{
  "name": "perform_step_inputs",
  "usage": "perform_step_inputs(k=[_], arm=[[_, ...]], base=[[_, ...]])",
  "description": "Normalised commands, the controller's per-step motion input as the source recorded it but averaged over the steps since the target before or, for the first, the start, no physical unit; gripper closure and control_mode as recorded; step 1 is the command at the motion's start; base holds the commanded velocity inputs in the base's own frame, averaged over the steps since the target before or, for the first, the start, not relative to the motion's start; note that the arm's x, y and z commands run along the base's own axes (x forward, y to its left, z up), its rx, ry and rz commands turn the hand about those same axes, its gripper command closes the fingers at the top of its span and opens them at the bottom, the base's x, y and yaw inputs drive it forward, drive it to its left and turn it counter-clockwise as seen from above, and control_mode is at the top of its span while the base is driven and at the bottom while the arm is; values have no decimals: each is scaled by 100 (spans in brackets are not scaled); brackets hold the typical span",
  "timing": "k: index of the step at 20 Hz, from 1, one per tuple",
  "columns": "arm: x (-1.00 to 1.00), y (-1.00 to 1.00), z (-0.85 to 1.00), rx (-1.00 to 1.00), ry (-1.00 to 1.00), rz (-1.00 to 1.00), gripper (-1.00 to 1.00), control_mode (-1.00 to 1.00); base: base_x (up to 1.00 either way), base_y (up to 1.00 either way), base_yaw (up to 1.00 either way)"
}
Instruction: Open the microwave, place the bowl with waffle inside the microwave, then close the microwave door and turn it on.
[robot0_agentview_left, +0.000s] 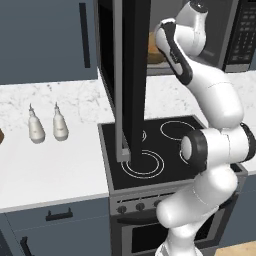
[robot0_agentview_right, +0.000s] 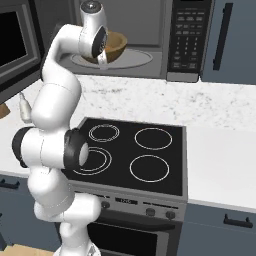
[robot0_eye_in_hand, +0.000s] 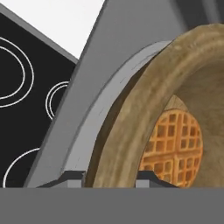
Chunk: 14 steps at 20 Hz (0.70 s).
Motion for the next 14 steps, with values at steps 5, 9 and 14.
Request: perform_step_inputs(k=[5, 9, 14], arm=[[78, -10, -19, 2, 1, -10, 100, -100], [11, -27, -30, 4, 0, -11, -100, -100], [-7, -50, -31, 7, -1, -11, -100, -100]], base=[[0, 0, 0], [0, 0, 0], [0, 0, 0]])
